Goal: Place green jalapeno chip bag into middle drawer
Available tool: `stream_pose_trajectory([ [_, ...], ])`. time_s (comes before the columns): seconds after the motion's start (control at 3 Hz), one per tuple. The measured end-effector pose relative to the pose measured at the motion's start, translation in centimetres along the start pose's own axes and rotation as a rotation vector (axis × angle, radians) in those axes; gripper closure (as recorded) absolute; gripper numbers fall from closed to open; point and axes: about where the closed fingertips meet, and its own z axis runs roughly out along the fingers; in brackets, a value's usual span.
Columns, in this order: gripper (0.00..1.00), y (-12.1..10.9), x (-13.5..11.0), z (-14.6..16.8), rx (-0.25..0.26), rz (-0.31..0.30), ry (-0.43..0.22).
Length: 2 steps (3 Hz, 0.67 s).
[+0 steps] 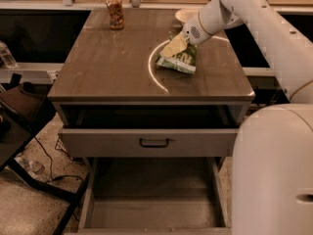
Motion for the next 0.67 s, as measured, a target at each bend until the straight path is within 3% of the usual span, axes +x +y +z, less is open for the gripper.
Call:
stream_pose_trajectory([
  [0.67,0.92,0.19,0.05,0.63,-0.009,0.000,0.004],
])
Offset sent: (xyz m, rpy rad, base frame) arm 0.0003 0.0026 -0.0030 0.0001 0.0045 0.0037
